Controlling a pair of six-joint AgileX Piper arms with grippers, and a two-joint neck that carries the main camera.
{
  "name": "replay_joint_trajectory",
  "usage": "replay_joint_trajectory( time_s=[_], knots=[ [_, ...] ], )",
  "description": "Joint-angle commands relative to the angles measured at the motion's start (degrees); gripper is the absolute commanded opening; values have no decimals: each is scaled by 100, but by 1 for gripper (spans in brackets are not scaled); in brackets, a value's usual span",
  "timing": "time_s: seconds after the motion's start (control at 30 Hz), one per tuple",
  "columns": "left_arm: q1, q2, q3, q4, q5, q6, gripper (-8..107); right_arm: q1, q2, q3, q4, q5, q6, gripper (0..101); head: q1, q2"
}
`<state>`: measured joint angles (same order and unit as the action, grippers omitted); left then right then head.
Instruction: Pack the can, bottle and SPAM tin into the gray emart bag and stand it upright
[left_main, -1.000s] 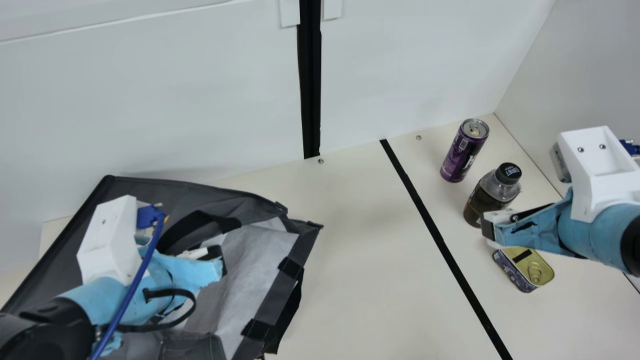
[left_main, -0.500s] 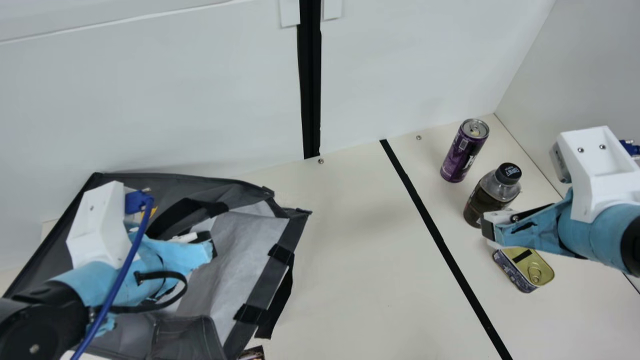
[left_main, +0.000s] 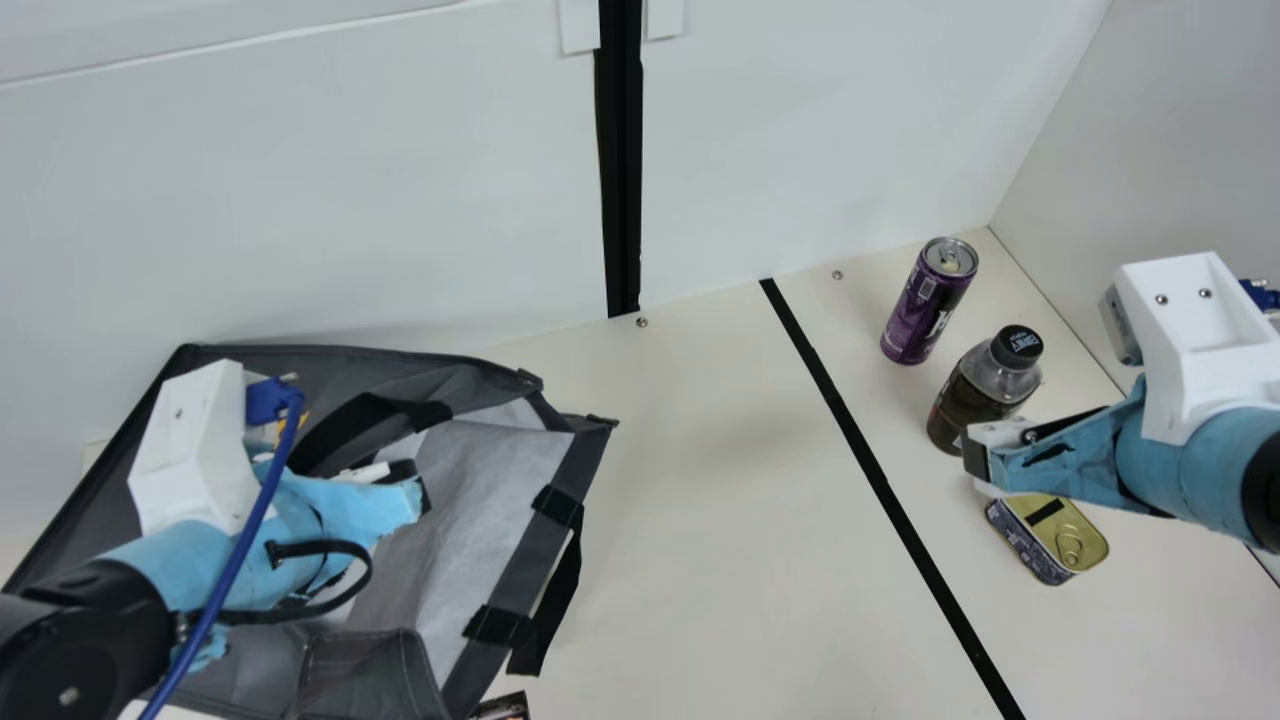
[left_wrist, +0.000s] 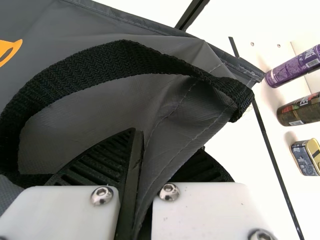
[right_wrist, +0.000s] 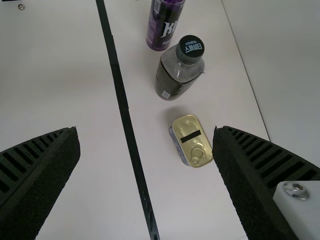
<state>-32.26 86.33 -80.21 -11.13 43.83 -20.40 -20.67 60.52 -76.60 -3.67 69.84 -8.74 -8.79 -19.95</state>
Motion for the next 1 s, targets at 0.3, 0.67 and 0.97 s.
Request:
replay_joint_trajectory(
  time_s=[0.3,0.67,0.97],
  knots=[
    [0,0,0,0,0,0,-8,0,0,0,0,0,0,95,-121,-5],
    [0,0,0,0,0,0,-8,226,35,-43,-264,6,241,95,-121,-5],
    [0,0,0,0,0,0,-8,599,454,-494,-824,6,750,95,-121,-5]
  ],
)
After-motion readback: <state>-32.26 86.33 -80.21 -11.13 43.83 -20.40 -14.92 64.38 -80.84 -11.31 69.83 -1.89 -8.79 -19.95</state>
